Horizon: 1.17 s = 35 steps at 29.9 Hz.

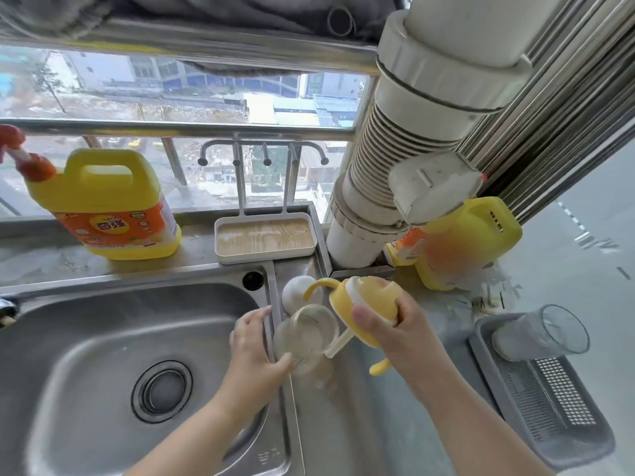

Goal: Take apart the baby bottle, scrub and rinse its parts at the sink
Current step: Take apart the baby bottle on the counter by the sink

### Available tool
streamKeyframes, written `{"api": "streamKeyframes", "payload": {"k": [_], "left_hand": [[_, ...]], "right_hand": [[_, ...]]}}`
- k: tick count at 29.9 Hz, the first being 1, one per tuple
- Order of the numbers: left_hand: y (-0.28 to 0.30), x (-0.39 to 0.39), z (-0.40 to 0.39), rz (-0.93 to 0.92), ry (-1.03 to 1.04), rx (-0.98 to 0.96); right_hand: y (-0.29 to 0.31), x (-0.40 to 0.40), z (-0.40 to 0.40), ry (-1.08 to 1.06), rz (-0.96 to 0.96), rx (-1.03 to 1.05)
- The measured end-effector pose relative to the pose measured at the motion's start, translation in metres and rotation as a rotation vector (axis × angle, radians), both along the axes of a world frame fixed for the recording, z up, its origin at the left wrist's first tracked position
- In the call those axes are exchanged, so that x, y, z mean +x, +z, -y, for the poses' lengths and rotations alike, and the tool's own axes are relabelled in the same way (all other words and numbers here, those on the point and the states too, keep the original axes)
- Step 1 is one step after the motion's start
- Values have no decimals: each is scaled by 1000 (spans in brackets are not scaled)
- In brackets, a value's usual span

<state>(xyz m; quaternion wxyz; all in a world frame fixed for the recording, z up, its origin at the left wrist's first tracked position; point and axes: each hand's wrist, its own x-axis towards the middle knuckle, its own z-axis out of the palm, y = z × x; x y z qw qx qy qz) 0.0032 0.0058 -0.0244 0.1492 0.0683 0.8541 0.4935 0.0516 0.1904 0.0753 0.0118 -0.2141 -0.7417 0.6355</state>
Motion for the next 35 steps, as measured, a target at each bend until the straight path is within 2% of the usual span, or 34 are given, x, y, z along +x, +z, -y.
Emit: {"api": "streamKeyframes", "payload": {"k": [2, 4, 8, 11, 19, 25, 35], "left_hand": [[28, 2, 12, -69, 136, 118], [64, 2, 21, -56, 181, 207], [117, -3, 30, 231, 30, 387], [130, -6, 41, 309, 46, 429], [145, -10, 116, 348, 67, 425], [149, -4, 156, 349, 39, 400], [152, -1, 164, 402, 16, 244]], "right_hand": [[1, -3, 5, 9, -8, 17], [5, -8, 16, 33, -26, 50], [18, -17, 60, 93, -134, 160], [20, -20, 90, 139, -203, 219], [40, -24, 139, 351, -107, 243], [38, -25, 179, 369, -119, 463], [45, -20, 197, 505, -93, 653]]}}
